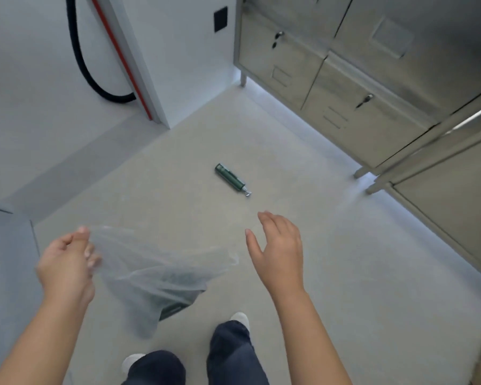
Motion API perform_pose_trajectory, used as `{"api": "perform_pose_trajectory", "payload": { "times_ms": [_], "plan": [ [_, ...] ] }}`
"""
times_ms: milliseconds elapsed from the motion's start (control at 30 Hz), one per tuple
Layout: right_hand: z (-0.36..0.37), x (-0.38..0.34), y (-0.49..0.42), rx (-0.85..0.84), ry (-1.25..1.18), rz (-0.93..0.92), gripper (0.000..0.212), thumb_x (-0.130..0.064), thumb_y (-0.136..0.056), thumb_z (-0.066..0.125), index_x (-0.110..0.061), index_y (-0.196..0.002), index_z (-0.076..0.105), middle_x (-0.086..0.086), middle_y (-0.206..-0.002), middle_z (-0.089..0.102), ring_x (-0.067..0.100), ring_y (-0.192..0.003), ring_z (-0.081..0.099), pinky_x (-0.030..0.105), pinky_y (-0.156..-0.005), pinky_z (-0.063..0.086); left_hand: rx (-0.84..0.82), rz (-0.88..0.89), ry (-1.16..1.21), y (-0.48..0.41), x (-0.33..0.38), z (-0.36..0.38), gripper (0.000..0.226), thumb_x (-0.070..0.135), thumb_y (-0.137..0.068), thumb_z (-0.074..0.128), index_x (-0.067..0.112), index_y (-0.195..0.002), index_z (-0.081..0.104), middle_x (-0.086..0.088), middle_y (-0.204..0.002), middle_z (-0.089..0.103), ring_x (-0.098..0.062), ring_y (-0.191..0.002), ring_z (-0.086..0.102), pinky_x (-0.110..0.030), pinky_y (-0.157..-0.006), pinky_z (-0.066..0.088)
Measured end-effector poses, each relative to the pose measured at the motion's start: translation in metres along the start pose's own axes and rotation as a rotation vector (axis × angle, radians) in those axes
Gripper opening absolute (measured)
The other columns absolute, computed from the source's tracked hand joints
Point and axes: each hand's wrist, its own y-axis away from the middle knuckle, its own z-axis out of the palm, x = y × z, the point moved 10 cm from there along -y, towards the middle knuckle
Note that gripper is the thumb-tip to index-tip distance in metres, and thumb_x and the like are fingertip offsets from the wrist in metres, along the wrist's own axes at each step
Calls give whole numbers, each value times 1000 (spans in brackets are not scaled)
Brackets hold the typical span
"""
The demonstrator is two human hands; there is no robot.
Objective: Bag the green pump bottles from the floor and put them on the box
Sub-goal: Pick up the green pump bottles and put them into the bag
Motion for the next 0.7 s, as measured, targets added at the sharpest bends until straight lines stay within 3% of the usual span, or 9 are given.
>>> {"api": "perform_pose_trajectory", "payload": {
  "times_ms": [300, 700],
  "plan": [
    [-77, 7, -22, -41, 79, 3, 50, -43, -82, 42, -10, -114, 61, 10, -117, 65, 33, -111, 57, 54, -94, 44, -104, 32, 42, 49, 85, 75, 24, 16, -93, 50, 15, -69, 46, 15, -34, 37, -2, -29, 29, -12, -32, 24],
    [-57, -46, -168, -62, 195, -132, 48, -41, -81, 46, -11, -116, 60, 8, -118, 64, 32, -111, 58, 54, -95, 40, -125, 12, 33, -15, 130, 180, 22, 13, -92, 51, 12, -71, 44, 14, -33, 36, -2, -30, 27, -14, -33, 24]
  ]
}}
